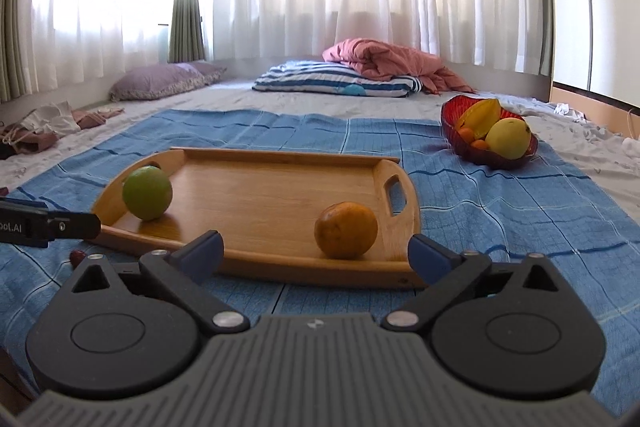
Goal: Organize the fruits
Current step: 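Grasp the second green fruit with the left tool while the right tool grasps a small tangerine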
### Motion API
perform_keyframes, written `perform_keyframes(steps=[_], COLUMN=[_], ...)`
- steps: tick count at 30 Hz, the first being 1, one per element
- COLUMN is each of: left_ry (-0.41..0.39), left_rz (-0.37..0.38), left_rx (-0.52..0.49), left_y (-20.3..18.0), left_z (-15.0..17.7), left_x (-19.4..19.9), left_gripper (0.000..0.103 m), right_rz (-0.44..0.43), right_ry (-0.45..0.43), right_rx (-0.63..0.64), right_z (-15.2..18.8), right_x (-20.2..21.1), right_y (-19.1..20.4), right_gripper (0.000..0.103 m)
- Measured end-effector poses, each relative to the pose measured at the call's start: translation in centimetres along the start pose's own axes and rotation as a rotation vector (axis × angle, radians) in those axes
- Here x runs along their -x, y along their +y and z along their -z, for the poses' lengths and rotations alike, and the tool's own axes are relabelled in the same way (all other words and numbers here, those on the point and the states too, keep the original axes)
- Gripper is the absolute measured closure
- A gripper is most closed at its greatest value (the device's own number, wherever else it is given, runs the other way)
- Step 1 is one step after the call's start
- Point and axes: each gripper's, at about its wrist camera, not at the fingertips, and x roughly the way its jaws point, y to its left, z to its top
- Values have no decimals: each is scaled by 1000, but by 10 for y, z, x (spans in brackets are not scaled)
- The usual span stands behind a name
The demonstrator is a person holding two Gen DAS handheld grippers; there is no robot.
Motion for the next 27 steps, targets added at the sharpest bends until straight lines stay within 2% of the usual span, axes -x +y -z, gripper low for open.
perform_keyframes(steps=[11,18,20,23,25,27], left_ry=[41,68,77,90,99,108], left_rz=[38,77,95,130,153,179], left_rx=[-18,-30,-22,-3,-1,-12], left_y=[-7,-14,-14,-15,-18,-21], left_z=[25,34,36,36,35,34], left_x=[23,31,32,36,40,43], left_gripper=[0,1,7,25,41,47], right_rz=[14,41,31,10,0,-6], right_ry=[-2,13,22,24,27,21], right_rx=[-40,-5,-4,8,30,48], right_z=[30,41,42,45,46,47], right_x=[25,32,33,37,40,42], right_y=[3,5,4,5,8,10], right_gripper=[0,0,0,4,10,22])
